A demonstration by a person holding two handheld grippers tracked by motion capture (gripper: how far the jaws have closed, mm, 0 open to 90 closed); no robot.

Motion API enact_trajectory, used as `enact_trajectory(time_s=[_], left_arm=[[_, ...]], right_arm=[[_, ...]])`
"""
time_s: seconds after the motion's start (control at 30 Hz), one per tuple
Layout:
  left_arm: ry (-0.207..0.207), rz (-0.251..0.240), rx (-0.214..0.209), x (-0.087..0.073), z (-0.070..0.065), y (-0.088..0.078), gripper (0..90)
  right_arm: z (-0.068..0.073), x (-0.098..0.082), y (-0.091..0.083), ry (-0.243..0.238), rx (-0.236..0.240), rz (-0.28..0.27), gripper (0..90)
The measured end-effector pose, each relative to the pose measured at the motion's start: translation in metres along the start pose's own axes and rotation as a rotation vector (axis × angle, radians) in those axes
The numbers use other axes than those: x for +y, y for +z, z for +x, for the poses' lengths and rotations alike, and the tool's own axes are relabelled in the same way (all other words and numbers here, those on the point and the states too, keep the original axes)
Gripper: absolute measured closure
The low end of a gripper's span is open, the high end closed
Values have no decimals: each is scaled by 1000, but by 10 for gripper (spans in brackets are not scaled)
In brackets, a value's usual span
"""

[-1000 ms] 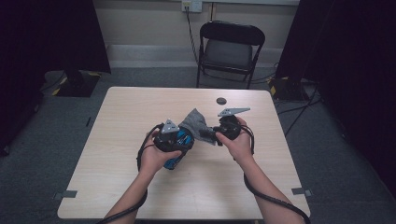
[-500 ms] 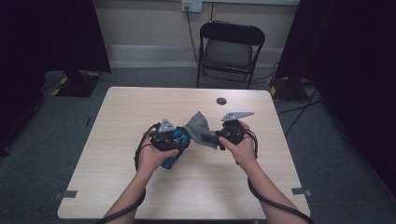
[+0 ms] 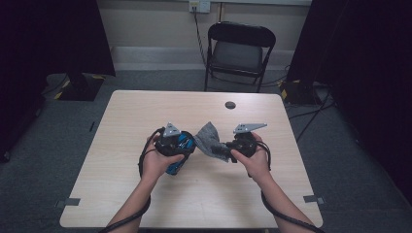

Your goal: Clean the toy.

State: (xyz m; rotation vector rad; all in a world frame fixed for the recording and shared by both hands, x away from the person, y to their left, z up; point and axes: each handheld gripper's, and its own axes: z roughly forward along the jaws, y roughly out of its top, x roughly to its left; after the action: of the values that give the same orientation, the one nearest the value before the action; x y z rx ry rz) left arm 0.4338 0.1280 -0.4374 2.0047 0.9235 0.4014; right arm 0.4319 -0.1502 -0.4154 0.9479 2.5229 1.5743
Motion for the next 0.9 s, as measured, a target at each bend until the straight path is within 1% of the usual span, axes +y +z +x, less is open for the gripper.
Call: enact_trajectory(time_s=[0.1, 0.23, 0.33, 0.43, 0.53, 0.73, 0.87, 0.9], left_arm=[[-8, -1, 0, 0, 1, -1, 256], [-7, -10, 12, 1, 3, -2, 256], [-18, -17, 19, 1, 5, -4, 256], [-27, -19, 22, 1, 7, -7, 256], [-29, -31, 18, 3, 7, -9, 256], [-12, -46, -4, 10, 0, -11, 256], [8, -54, -21, 15, -7, -13, 256], [12, -58, -25, 16, -8, -13, 256]], right_arm=[[0, -1, -2, 3, 4, 0, 749], [-1, -4, -5, 4, 16, 6, 749], [-3, -7, -11, 4, 2, 8, 748], [-9, -10, -19, 18, -15, -4, 748], [-15, -10, -26, 32, -36, -13, 747], [-24, -4, -33, 53, -84, -38, 748], [-28, 3, -33, 59, -134, -51, 748], [-29, 5, -33, 63, -139, -56, 748]])
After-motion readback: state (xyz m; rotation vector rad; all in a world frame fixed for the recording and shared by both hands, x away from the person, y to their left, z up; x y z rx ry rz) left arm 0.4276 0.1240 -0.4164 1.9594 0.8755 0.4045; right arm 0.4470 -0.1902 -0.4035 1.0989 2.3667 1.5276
